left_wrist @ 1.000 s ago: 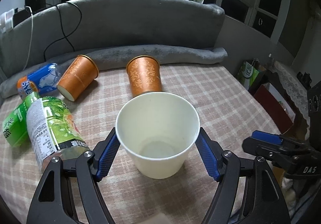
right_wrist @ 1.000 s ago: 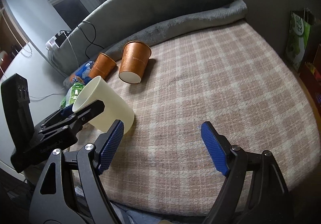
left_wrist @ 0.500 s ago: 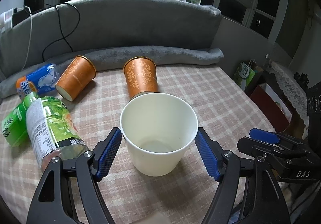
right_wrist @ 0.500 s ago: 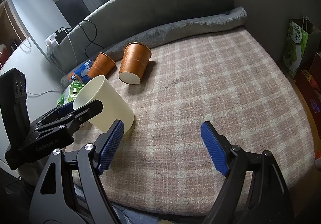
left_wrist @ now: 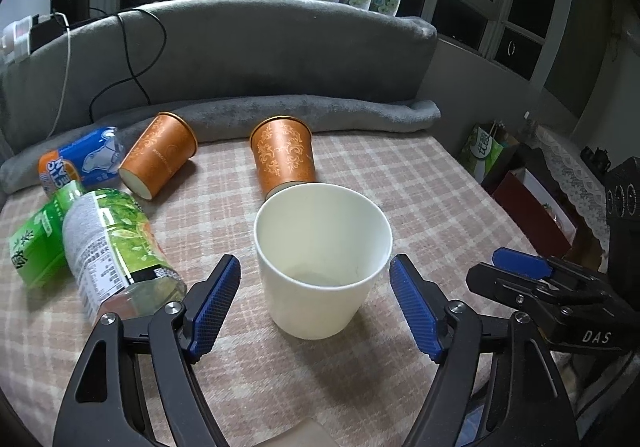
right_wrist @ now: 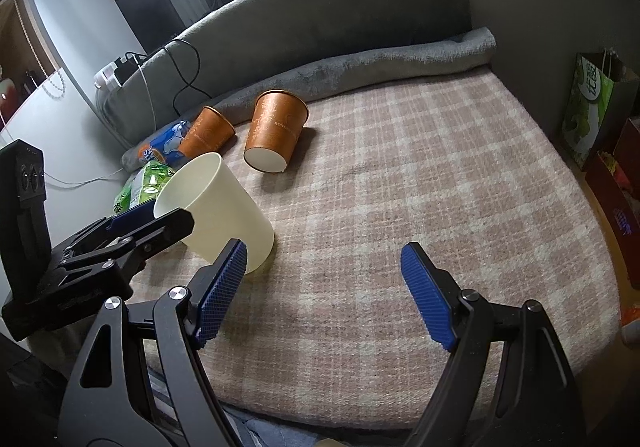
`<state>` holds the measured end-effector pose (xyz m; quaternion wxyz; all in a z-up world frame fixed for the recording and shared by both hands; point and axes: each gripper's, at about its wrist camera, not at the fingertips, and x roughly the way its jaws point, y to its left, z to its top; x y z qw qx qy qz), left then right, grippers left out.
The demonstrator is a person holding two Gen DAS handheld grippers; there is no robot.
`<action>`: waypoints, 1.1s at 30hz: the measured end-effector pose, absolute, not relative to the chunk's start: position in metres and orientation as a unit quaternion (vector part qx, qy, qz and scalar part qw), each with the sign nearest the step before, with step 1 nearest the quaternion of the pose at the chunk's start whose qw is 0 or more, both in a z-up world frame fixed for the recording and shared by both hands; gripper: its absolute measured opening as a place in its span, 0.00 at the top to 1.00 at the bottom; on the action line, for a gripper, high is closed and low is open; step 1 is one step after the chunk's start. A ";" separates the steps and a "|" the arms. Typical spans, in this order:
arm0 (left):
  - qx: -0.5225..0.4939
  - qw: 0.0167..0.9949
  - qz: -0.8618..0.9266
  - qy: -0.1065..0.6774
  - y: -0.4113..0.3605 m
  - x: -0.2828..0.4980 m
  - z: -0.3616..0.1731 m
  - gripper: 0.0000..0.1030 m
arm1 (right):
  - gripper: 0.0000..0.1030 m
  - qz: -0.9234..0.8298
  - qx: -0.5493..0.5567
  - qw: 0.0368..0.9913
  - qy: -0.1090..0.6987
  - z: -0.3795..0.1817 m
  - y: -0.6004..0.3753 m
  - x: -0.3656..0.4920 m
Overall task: Flip cup upright
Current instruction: 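Lower the upright white cup onto the table and open the left tool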
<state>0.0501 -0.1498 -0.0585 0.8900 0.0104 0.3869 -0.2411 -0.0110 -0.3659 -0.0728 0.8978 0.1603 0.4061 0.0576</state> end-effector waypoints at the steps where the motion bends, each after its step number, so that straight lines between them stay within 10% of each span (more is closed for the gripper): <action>1: 0.010 0.891 -0.241 0.386 -0.148 0.049 -0.058 0.24 | 0.20 0.057 0.158 0.899 0.404 -0.072 -0.365 -0.011; 33: -0.006 0.983 -0.064 0.170 -0.045 -0.005 0.007 0.20 | 0.01 -0.031 0.000 0.976 0.216 -0.004 -0.311 -0.024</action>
